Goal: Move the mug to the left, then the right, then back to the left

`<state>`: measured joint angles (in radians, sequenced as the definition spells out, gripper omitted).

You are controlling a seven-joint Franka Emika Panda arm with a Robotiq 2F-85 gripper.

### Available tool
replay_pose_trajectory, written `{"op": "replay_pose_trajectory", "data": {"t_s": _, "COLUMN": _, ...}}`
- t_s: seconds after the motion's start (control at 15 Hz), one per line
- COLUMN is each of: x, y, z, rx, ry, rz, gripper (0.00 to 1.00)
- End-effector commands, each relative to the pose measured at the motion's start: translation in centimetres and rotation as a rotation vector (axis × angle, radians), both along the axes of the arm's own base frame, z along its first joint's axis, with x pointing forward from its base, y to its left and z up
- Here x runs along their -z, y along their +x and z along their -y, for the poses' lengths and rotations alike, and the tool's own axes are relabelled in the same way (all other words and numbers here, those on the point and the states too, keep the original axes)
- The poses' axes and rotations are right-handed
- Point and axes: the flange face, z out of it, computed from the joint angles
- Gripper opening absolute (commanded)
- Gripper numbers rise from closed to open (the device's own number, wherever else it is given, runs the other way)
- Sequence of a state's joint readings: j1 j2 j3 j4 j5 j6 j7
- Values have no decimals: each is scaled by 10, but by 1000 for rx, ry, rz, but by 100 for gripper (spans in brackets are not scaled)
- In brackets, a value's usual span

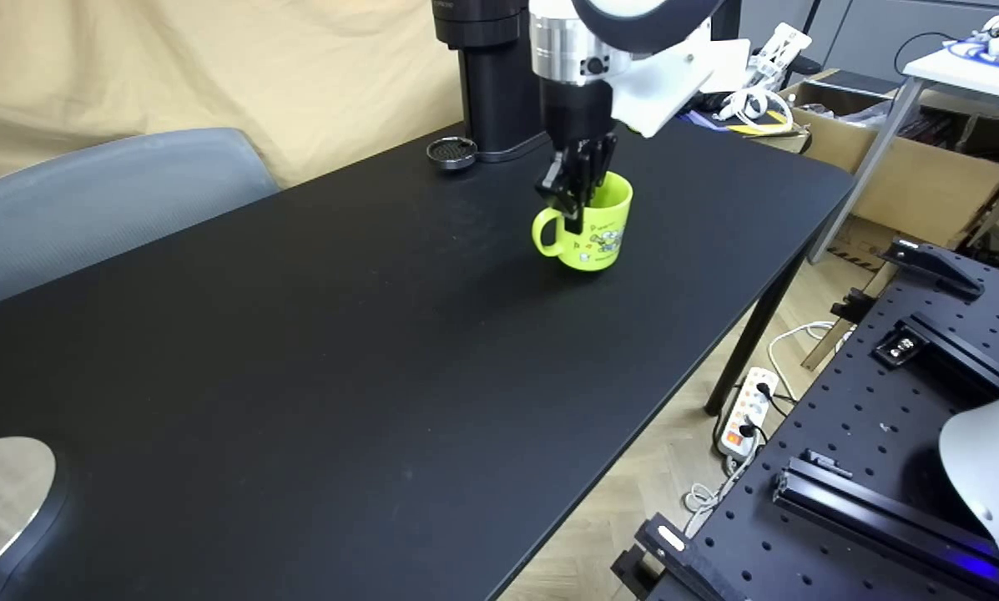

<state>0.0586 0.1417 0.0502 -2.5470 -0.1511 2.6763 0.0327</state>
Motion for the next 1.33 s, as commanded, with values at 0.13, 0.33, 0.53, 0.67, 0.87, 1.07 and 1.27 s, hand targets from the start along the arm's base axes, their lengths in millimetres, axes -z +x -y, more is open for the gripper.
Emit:
{"op": "replay_pose_trajectory", "data": {"t_s": 0.13, "x": -17, "y": 53, "z": -42, "rx": -21, "ry": 53, "rz": 53, "gripper": 2}}
{"op": "replay_pose_trajectory", "data": {"t_s": 0.33, "x": -2, "y": 67, "z": -62, "rx": -8, "ry": 90, "rz": 12, "gripper": 2}}
{"op": "replay_pose_trajectory", "data": {"t_s": 0.53, "x": 15, "y": 74, "z": -72, "rx": -19, "ry": 84, "rz": -20, "gripper": 2}}
{"op": "replay_pose_trajectory", "data": {"t_s": 0.67, "x": 20, "y": 79, "z": -74, "rx": -24, "ry": 79, "rz": -30, "gripper": 2}}
{"op": "replay_pose_trajectory", "data": {"t_s": 0.87, "x": 18, "y": 86, "z": -74, "rx": -34, "ry": 55, "rz": -33, "gripper": 42}}
{"op": "replay_pose_trajectory", "data": {"t_s": 1.07, "x": 20, "y": 91, "z": -74, "rx": -57, "ry": 42, "rz": -25, "gripper": 62}}
{"op": "replay_pose_trajectory", "data": {"t_s": 1.27, "x": 21, "y": 94, "z": -73, "rx": -78, "ry": 28, "rz": -23, "gripper": 82}}
